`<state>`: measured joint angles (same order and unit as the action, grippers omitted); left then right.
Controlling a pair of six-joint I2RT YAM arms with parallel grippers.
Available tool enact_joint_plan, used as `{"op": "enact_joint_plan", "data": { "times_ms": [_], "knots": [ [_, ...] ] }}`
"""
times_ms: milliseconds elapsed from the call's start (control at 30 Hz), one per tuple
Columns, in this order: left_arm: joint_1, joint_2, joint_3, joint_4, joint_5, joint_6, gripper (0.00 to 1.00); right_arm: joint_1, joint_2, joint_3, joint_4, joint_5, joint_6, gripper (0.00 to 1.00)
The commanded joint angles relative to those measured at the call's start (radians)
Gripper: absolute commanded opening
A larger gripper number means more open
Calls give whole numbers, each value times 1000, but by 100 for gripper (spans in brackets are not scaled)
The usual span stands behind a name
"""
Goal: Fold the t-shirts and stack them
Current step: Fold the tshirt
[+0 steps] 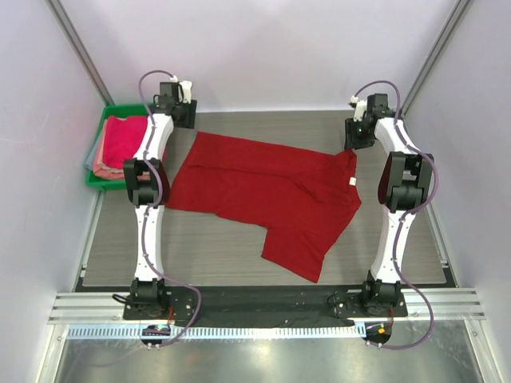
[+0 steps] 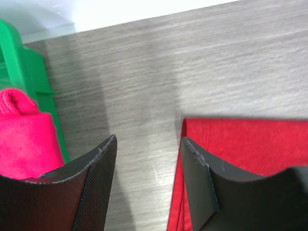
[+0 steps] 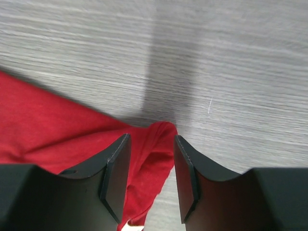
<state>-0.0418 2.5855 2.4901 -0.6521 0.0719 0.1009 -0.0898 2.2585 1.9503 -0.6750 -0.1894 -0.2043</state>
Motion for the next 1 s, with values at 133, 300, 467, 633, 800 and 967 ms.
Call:
{"op": "enact_joint_plan", "data": {
  "times_ms": [133, 300, 467, 633, 800, 967],
  "knots": [
    [0, 32, 33, 68, 65, -76, 56, -33, 41, 59, 8, -41, 28, 46],
    [-13, 50, 29, 54, 89, -78, 56, -37, 55, 41, 2, -54, 23, 46],
    [-26, 73, 33, 49, 88, -75, 54, -39, 61, 36, -6, -77, 22, 46],
    [-30, 87, 36, 46, 88, -66, 52, -39, 67, 24, -11, -94, 23, 46],
    [-32, 99, 38, 39, 88, -63, 47, -39, 79, 22, -11, -88, 25, 46],
    [-32, 110, 39, 32, 86, -63, 40, -41, 93, 16, -12, -87, 34, 46]
  ]
}}
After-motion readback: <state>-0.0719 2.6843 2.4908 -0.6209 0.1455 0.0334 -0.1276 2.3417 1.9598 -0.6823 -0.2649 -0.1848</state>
